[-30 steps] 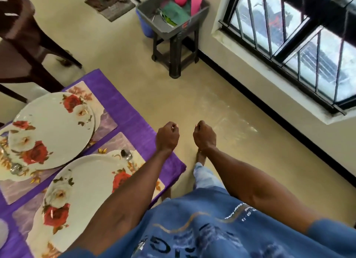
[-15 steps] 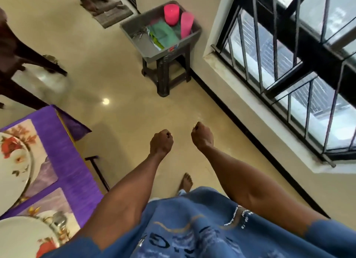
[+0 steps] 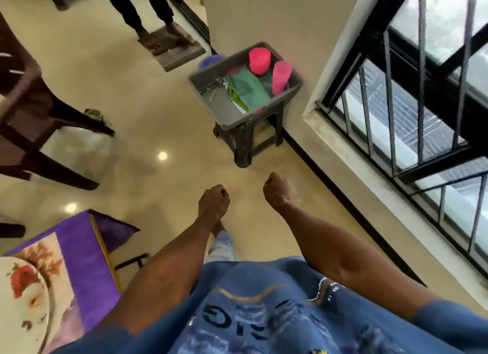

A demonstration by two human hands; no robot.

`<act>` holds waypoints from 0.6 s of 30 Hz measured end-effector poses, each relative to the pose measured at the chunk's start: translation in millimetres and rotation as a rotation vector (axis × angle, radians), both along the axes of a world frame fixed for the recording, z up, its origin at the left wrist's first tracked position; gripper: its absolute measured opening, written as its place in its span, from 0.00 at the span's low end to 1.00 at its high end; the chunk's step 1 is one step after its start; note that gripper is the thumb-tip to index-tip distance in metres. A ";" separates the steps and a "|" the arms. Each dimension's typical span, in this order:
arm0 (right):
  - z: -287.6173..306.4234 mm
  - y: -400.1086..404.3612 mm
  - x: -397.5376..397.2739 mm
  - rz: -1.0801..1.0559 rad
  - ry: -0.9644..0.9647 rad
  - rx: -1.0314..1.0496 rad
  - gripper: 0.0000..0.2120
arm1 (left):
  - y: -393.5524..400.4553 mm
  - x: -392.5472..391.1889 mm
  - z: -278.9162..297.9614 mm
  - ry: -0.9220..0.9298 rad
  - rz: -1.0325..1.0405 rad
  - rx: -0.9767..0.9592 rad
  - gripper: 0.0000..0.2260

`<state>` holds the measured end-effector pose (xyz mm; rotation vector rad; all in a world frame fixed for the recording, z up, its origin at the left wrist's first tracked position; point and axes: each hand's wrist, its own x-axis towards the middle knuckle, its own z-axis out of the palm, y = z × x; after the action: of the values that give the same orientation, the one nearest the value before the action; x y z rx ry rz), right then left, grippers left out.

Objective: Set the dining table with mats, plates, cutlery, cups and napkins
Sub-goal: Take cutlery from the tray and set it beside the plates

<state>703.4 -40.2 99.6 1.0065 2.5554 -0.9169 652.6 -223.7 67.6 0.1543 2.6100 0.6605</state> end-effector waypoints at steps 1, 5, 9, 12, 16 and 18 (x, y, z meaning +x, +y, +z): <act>0.6 -2.0 -22.8 -0.020 0.007 -0.013 0.11 | -3.4 -24.6 1.3 -0.001 -0.008 -0.011 0.08; 9.1 -18.7 -111.5 -0.082 0.053 -0.082 0.12 | -19.6 -118.4 12.2 0.036 -0.064 -0.041 0.08; 17.6 -35.9 -194.4 -0.131 0.084 -0.117 0.10 | -25.7 -209.8 17.9 0.064 -0.139 -0.048 0.08; 12.4 -34.2 -240.4 -0.183 0.084 -0.144 0.09 | -11.4 -262.7 18.5 0.038 -0.187 -0.034 0.08; 3.0 -13.8 -281.1 -0.243 0.041 -0.162 0.11 | 16.3 -317.7 9.9 -0.001 -0.259 -0.008 0.09; -1.1 -3.1 -296.6 -0.260 0.030 -0.159 0.14 | 31.4 -339.7 5.0 -0.045 -0.245 -0.008 0.09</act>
<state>406.8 -43.3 98.5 1.3038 2.3658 -1.1895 312.8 -192.3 72.7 0.4437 2.4959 0.5593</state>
